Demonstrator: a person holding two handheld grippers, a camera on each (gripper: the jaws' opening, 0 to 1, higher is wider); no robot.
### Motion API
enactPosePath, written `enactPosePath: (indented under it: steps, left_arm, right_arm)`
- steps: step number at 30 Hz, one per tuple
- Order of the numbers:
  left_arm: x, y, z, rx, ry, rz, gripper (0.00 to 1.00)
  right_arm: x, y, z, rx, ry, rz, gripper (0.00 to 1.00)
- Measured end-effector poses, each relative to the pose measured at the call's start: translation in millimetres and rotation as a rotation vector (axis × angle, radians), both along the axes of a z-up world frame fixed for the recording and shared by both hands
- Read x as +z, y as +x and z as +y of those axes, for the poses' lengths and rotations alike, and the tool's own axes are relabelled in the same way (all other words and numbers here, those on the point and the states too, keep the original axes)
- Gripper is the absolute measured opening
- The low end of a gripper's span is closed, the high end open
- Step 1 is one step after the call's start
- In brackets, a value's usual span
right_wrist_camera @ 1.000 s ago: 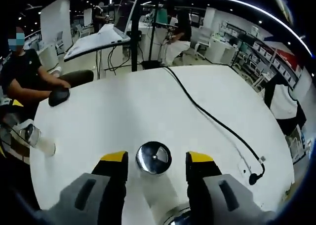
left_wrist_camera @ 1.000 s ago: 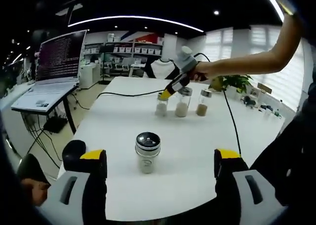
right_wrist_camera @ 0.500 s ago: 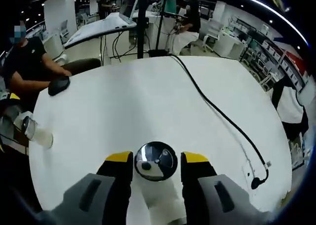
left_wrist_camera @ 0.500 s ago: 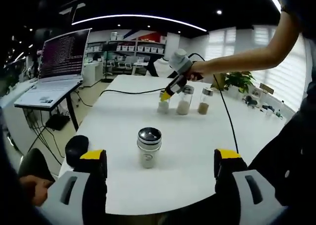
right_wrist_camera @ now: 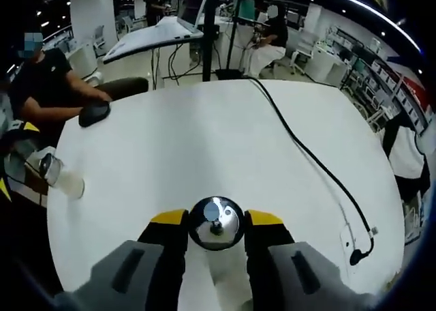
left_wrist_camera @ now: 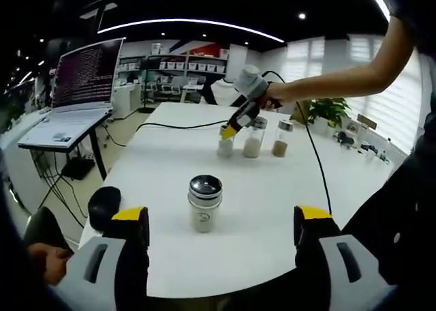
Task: Rotate the seasoning bottle until the label or dispensing opening points toward the visible target arrow and the bottle remains upright within the marked orientation range
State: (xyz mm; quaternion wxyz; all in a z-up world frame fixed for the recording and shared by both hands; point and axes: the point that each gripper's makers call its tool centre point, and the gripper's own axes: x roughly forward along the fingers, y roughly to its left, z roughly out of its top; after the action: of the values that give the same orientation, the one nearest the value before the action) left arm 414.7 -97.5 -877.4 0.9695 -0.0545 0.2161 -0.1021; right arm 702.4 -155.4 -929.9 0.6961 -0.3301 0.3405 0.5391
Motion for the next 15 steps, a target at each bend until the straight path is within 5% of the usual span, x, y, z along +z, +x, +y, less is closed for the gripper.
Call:
enactPosePath:
  steps: [15]
  left_arm:
    - [1.2,3.2,-12.0,-0.058,0.002,-0.011,0.92]
  right_arm:
    - [6.9,-37.0,-7.6,0.040,0.027,0.033,0.29]
